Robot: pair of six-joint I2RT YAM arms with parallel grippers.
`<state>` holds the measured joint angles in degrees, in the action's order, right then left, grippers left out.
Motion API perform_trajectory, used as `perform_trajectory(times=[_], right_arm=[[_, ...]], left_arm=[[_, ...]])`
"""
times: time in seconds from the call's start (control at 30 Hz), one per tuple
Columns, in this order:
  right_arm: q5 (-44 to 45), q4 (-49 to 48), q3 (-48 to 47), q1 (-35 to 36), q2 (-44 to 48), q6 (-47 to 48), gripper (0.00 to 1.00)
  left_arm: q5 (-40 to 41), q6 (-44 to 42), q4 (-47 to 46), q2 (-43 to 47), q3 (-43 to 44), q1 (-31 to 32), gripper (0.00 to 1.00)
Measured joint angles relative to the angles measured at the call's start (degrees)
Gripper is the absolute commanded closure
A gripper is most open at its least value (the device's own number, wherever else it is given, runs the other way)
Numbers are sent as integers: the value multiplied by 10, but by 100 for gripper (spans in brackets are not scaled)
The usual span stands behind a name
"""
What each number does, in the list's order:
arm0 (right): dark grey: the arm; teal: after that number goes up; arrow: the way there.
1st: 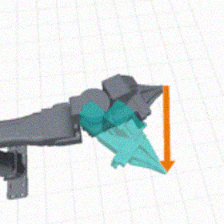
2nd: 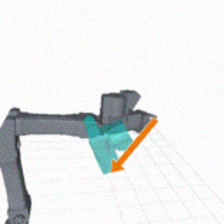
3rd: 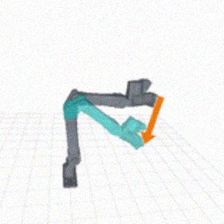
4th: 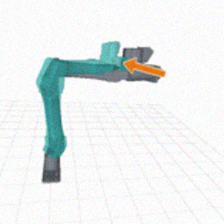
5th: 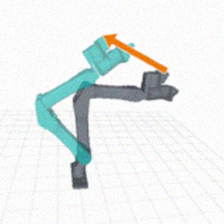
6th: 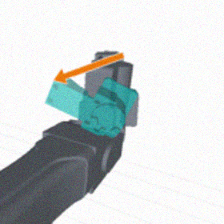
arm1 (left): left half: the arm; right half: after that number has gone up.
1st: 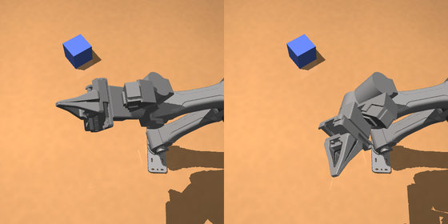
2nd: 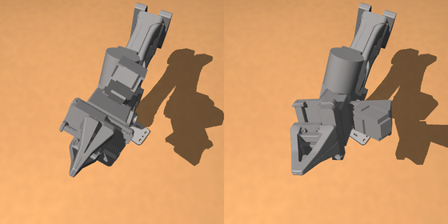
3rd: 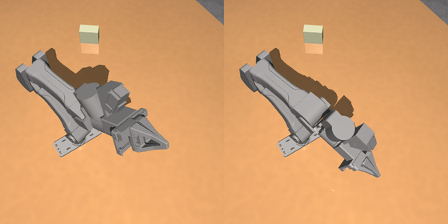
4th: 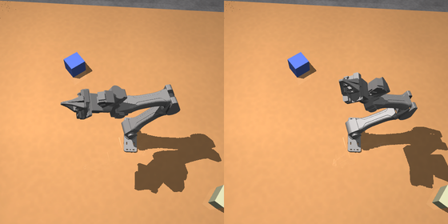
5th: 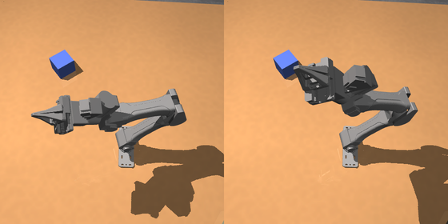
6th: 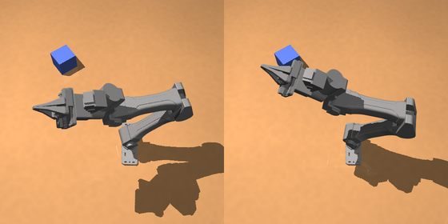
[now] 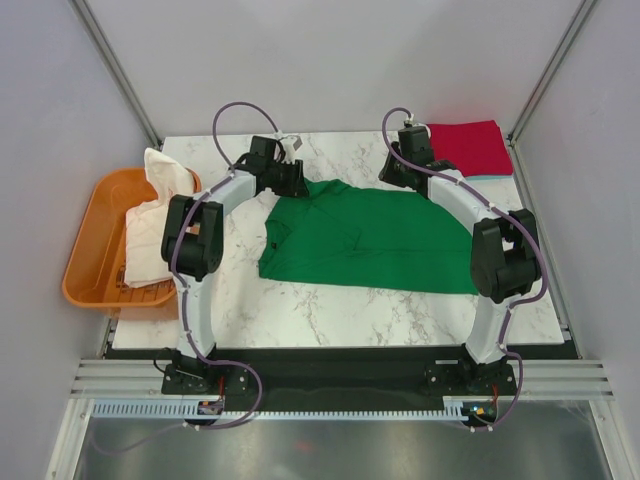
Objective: Fold and stack the t-shirts
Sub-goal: Fold the tshirt
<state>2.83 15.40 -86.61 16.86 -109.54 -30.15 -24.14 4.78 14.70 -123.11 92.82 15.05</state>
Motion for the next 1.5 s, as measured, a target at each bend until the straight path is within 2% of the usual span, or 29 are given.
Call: perform_trajectory(times=[0.63, 0.83, 0.93, 1.0, 1.03, 1.07, 1.13, 1.17, 1.3, 1.5], right_arm=[[-5, 1, 0, -5, 0, 2, 69], [-9, 1, 0, -6, 0, 2, 69], [-9, 2, 0, -7, 0, 2, 69], [-4, 9, 0, -12, 0, -3, 69], [-2, 16, 0, -19, 0, -8, 69], [-1, 24, 0, -28, 0, -14, 69], [9, 44, -1, -58, 0, -29, 69], [15, 59, -5, -76, 0, -36, 69], [53, 108, -43, -148, -14, -50, 68], [81, 128, -83, -199, -56, -29, 66]], left_arm=[[46, -13, -1, -35, 14, 9, 55], [53, -15, -1, -35, 14, 15, 58], [59, -16, -1, -35, 14, 19, 62], [61, -18, -1, -35, 14, 22, 70], [62, -19, 0, -35, 16, 24, 75], [62, -19, -1, -35, 17, 26, 84], [61, -20, -1, -35, 22, 31, 91], [61, -20, -1, -35, 25, 32, 97], [61, -7, 0, -35, 36, 36, 98], [49, 37, 48, -35, 100, 34, 98]])
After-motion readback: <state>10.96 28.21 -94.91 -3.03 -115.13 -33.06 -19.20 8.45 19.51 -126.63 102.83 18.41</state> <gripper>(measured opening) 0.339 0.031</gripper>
